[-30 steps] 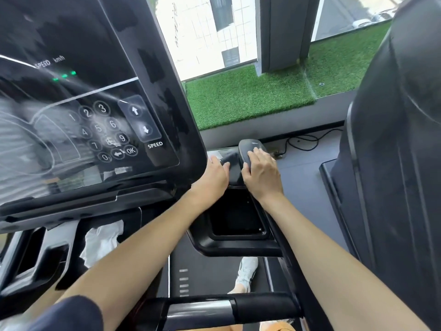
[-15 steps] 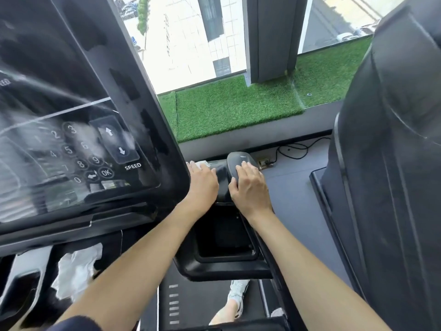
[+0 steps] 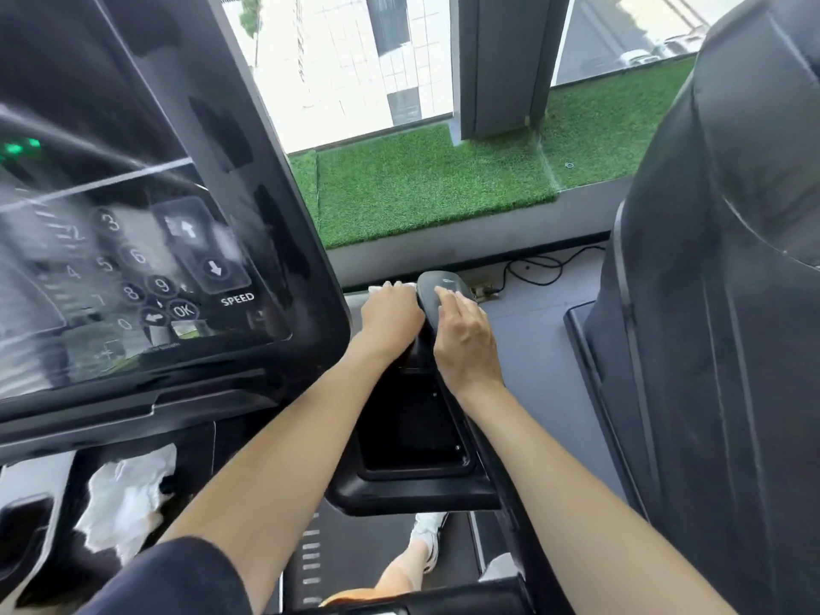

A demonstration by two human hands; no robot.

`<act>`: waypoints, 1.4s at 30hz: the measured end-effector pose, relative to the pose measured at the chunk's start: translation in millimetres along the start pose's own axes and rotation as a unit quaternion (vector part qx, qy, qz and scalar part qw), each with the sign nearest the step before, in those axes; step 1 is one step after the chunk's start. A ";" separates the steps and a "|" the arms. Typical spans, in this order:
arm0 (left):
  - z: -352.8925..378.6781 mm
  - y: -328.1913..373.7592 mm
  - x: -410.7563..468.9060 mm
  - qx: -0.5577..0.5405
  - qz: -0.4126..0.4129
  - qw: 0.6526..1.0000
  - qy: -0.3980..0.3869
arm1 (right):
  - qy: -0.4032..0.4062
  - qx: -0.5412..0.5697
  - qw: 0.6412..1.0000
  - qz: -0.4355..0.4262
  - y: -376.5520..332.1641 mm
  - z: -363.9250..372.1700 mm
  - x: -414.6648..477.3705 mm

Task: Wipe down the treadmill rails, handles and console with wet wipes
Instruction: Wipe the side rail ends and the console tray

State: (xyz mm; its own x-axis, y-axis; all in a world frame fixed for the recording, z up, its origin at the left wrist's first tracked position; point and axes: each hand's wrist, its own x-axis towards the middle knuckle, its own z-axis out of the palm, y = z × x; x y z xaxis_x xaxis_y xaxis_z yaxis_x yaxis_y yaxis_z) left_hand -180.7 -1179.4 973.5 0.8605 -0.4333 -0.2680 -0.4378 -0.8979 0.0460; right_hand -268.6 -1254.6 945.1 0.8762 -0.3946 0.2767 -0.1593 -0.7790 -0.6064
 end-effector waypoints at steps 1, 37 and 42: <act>0.6 -0.5 1.1 0.001 0.004 1.000 0.002 | 0.001 -0.003 1.000 0.001 0.0 -0.3 0.4; -35.7 -13.6 -160.8 -0.285 0.057 0.956 -0.034 | -0.060 0.097 0.974 0.195 9.8 -96.2 -131.2; -37.1 17.2 -168.0 -0.316 0.057 0.946 0.050 | -0.058 0.064 0.962 0.259 22.0 -138.3 -161.8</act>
State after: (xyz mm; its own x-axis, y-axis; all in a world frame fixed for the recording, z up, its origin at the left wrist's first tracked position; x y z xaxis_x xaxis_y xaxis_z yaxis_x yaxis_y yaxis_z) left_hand -323.2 -1125.0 1055.0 0.8512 -0.5068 -0.1365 -0.3128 -0.6987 0.6434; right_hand -476.7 -1275.2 990.1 0.7410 -0.6502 -0.1680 -0.5373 -0.4240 -0.7291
